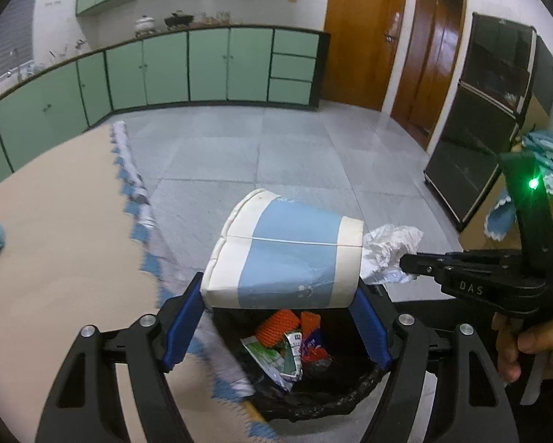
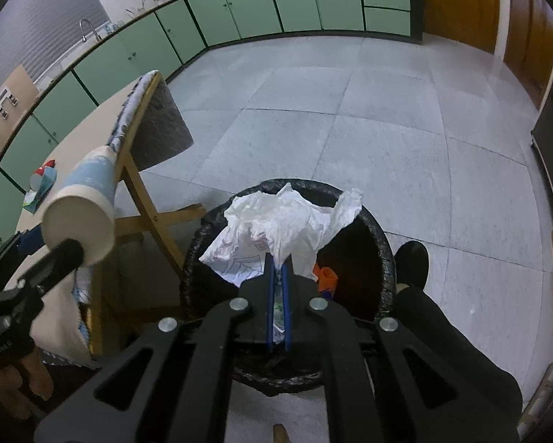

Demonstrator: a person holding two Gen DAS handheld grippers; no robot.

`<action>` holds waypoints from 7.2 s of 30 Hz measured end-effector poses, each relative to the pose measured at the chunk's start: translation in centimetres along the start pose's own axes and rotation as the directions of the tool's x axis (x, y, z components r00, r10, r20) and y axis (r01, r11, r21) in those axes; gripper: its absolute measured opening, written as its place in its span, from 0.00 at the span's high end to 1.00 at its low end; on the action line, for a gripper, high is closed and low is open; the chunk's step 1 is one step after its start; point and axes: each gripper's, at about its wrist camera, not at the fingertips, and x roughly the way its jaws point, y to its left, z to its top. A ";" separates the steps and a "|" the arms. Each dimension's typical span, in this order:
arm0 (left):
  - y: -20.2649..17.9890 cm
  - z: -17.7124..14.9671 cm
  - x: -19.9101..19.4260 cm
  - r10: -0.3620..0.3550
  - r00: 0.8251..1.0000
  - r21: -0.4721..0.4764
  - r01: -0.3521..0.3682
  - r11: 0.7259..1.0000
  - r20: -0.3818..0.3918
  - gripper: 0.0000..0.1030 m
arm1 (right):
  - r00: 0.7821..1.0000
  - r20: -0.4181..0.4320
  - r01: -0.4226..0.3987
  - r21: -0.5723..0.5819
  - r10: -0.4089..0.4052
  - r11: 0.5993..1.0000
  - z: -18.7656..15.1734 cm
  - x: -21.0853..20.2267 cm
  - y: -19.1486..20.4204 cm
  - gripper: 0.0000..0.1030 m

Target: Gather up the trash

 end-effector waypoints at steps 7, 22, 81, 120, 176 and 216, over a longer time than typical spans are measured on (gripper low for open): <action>-0.8 -0.1 2.8 0.003 0.999 0.020 -0.002 1.000 -0.049 0.27 | 1.000 -0.003 -0.004 0.010 0.004 1.000 0.7 0.7 -0.6 0.83; 1.7 -0.6 1.0 0.053 0.999 -0.019 -0.053 0.998 -0.013 0.24 | 0.999 0.024 -0.030 -0.007 0.030 1.000 0.9 -0.8 0.2 0.78; 39.0 -4.8 -8.1 0.353 0.935 -0.398 -0.334 0.854 -0.025 0.54 | 0.932 -0.063 -0.349 -0.415 0.357 0.840 12.7 12.1 38.0 0.71; 33.5 -7.5 -12.6 0.329 0.942 -0.500 -0.257 0.827 0.061 0.87 | 0.930 -0.029 -0.346 -0.415 0.367 0.842 11.6 8.1 36.1 0.71; 31.4 -9.7 -11.1 0.299 0.954 -0.401 -0.278 0.873 -0.009 0.45 | 0.944 -0.050 -0.321 -0.372 0.327 0.871 7.9 6.1 30.9 0.71; 29.8 -8.4 -10.9 0.208 0.974 -0.267 -0.178 0.947 0.087 0.46 | 0.949 -0.036 -0.301 -0.387 0.312 0.871 8.3 5.7 31.4 0.71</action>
